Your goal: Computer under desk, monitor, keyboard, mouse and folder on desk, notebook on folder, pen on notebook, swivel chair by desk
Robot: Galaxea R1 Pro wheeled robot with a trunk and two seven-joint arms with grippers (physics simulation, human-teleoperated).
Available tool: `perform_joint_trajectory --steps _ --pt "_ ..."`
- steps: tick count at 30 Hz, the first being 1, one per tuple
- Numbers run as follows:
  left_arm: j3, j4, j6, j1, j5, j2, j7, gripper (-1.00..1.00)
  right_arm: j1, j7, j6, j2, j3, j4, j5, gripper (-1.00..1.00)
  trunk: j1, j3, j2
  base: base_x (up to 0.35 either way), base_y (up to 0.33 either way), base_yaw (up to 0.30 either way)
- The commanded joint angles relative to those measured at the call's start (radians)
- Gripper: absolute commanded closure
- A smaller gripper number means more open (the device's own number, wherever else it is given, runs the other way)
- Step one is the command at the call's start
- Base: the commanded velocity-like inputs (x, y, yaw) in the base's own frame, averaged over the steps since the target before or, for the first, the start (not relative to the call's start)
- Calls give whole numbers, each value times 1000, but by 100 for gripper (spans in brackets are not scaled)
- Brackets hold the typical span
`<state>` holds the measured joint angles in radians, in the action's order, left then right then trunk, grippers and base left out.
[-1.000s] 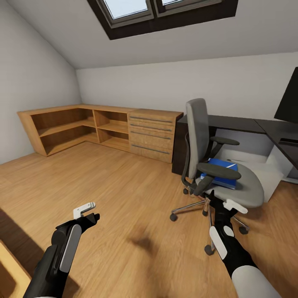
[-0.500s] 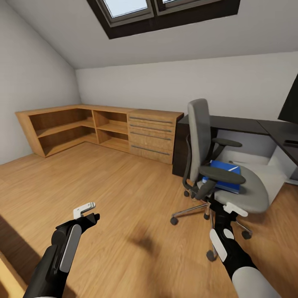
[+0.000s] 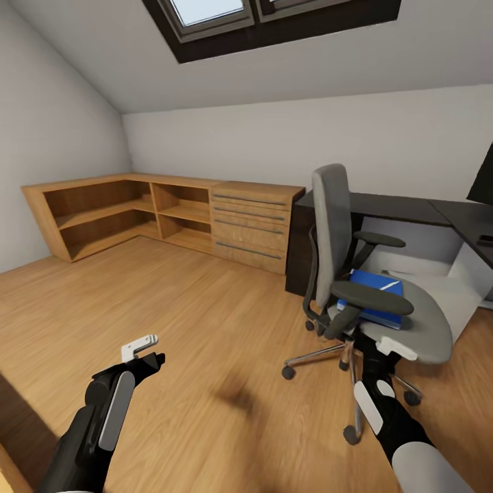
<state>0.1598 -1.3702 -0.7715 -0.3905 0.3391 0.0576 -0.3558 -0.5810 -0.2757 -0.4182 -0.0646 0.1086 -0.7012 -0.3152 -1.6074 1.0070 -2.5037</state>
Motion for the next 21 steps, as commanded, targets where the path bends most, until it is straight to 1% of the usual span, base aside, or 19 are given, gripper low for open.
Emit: perform_joint_trajectory --steps 1,9,21 --pt "1 -1 -3 -1 11 1 -8 -100 0 -2 -4 -3 -2 2 -14 -100 0 1 0 118 -41 0" --pt "1 -1 -3 -1 11 1 -8 -100 0 -2 -4 -6 -2 2 -15 -100 0 1 0 28 -10 0" --pt "0 -1 -3 -1 11 1 -8 -100 0 3 -13 2 -17 -6 -11 -100 0 1 0 0 0 0"
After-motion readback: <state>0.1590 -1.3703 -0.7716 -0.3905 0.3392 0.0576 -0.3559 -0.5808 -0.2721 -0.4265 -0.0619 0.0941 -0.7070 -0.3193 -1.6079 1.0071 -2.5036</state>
